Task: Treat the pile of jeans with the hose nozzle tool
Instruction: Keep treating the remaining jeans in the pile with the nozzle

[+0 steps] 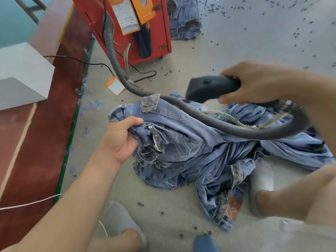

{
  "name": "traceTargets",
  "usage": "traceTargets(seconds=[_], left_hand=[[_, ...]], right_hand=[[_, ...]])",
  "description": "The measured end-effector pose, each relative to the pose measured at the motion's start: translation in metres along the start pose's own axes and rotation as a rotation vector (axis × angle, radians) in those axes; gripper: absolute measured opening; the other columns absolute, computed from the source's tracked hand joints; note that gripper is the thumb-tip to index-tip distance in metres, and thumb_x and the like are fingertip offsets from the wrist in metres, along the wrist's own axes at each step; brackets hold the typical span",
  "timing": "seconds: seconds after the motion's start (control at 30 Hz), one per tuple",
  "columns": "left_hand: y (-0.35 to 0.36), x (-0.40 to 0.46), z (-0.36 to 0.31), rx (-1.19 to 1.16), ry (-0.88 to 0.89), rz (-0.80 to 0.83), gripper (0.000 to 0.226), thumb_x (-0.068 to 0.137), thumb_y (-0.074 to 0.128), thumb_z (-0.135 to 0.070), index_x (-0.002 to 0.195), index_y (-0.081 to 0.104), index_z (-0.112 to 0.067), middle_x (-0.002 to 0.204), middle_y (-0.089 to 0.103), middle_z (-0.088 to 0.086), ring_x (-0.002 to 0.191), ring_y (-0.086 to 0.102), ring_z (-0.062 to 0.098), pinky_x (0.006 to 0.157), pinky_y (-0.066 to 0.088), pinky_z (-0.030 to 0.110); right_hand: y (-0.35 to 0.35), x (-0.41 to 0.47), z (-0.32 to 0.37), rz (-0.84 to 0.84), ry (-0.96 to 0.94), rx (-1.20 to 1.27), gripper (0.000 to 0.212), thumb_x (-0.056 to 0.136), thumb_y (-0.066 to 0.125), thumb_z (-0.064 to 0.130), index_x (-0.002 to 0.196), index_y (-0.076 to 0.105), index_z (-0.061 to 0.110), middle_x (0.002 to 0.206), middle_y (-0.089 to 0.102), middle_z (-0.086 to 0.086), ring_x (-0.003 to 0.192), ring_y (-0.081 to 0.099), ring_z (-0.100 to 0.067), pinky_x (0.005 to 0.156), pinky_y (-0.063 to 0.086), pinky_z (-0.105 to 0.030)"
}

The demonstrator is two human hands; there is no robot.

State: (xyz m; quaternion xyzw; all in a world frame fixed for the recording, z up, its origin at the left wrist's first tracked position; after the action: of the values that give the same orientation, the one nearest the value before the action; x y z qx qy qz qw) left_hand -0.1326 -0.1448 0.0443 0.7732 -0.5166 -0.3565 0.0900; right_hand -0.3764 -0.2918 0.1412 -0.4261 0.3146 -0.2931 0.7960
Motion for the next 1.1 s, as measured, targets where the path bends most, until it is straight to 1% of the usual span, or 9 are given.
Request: traceTargets(seconds=[0.3, 0.47, 0.63, 0.73, 0.8, 0.87, 0.93, 1.0, 1.1], left_hand=[[0.0, -0.006, -0.001, 0.047, -0.04, -0.003, 0.06, 0.082, 0.055, 0.002, 0.141, 0.053, 0.009, 0.135, 0.063, 0.027, 0.118, 0.068, 0.04, 0.085, 0.061, 0.046], [-0.004, -0.007, -0.019, 0.121, -0.072, 0.082, 0.046, 0.103, 0.046, -0.015, 0.145, 0.052, 0.004, 0.144, 0.059, 0.024, 0.133, 0.058, 0.039, 0.104, 0.053, 0.05], [-0.021, -0.006, -0.016, 0.224, -0.138, -0.013, 0.046, 0.111, 0.038, -0.032, 0.143, 0.056, -0.005, 0.14, 0.063, 0.017, 0.127, 0.064, 0.034, 0.096, 0.058, 0.046], [-0.023, -0.01, -0.004, 0.32, -0.199, -0.071, 0.062, 0.093, 0.063, -0.049, 0.136, 0.063, -0.005, 0.133, 0.069, 0.016, 0.124, 0.066, 0.033, 0.105, 0.053, 0.047], [-0.028, -0.01, 0.009, 0.444, -0.205, -0.142, 0.045, 0.08, 0.083, -0.028, 0.114, 0.073, -0.001, 0.114, 0.076, 0.016, 0.114, 0.071, 0.035, 0.102, 0.055, 0.048], [-0.034, -0.01, 0.017, 0.583, -0.153, -0.267, 0.012, 0.08, 0.077, 0.008, 0.082, 0.071, -0.002, 0.082, 0.077, 0.012, 0.087, 0.074, 0.035, 0.08, 0.062, 0.04], [-0.04, -0.008, 0.021, 0.684, -0.101, -0.337, 0.032, 0.085, 0.056, 0.02, 0.071, 0.059, -0.009, 0.061, 0.064, 0.002, 0.063, 0.063, 0.022, 0.056, 0.052, 0.023], [-0.041, -0.009, 0.026, 0.779, -0.103, -0.331, 0.035, 0.09, 0.044, 0.018, 0.084, 0.06, -0.012, 0.07, 0.061, 0.001, 0.062, 0.059, 0.014, 0.051, 0.046, 0.018], [-0.054, -0.006, 0.041, 0.69, -0.206, -0.348, 0.031, 0.096, 0.041, 0.017, 0.106, 0.062, -0.004, 0.097, 0.065, 0.013, 0.084, 0.06, 0.026, 0.062, 0.049, 0.026]], right_hand=[[0.069, 0.004, 0.037, 0.078, -0.144, -0.144, 0.021, 0.088, 0.071, 0.026, 0.109, 0.067, 0.025, 0.081, 0.067, 0.007, 0.073, 0.062, -0.014, 0.065, 0.05, -0.035], [0.033, 0.004, 0.039, -0.062, -0.176, 0.001, 0.024, 0.085, 0.074, 0.036, 0.108, 0.066, 0.033, 0.079, 0.065, 0.016, 0.07, 0.058, 0.0, 0.06, 0.042, -0.026], [0.005, -0.005, 0.005, -0.097, -0.065, 0.021, 0.029, 0.084, 0.079, 0.034, 0.105, 0.06, 0.039, 0.08, 0.063, 0.015, 0.071, 0.059, 0.006, 0.057, 0.039, -0.028], [0.018, -0.009, 0.004, -0.099, -0.025, 0.035, 0.031, 0.081, 0.079, 0.032, 0.108, 0.063, 0.036, 0.079, 0.064, 0.016, 0.07, 0.06, 0.006, 0.056, 0.038, -0.026], [0.034, -0.007, 0.004, -0.163, 0.049, 0.028, 0.031, 0.079, 0.081, 0.037, 0.1, 0.063, 0.025, 0.073, 0.063, 0.011, 0.06, 0.058, -0.002, 0.052, 0.036, -0.025], [0.058, -0.003, 0.003, -0.191, 0.166, 0.061, 0.037, 0.078, 0.085, 0.042, 0.089, 0.059, 0.017, 0.07, 0.061, 0.002, 0.06, 0.057, -0.011, 0.048, 0.035, -0.026], [0.083, 0.0, -0.002, -0.189, 0.267, 0.173, 0.035, 0.08, 0.085, 0.038, 0.083, 0.059, 0.015, 0.069, 0.063, -0.004, 0.061, 0.06, -0.018, 0.048, 0.036, -0.028], [0.104, 0.002, -0.006, -0.173, 0.321, 0.33, 0.028, 0.081, 0.083, 0.032, 0.084, 0.062, 0.014, 0.075, 0.067, -0.01, 0.069, 0.065, -0.028, 0.052, 0.043, -0.029], [0.123, 0.002, -0.006, -0.142, 0.328, 0.359, 0.035, 0.08, 0.082, 0.03, 0.097, 0.059, 0.01, 0.08, 0.067, -0.01, 0.071, 0.065, -0.027, 0.054, 0.044, -0.03]])
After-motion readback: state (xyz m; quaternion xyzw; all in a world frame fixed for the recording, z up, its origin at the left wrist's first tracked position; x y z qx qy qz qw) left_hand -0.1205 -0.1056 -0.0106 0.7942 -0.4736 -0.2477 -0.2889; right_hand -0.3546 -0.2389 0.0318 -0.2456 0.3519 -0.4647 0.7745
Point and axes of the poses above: each hand's wrist, its own x-axis towards the middle knuckle, its own y-axis out of the palm, z = x × y, the point moved 10 cm from there along x, towards the middle knuckle
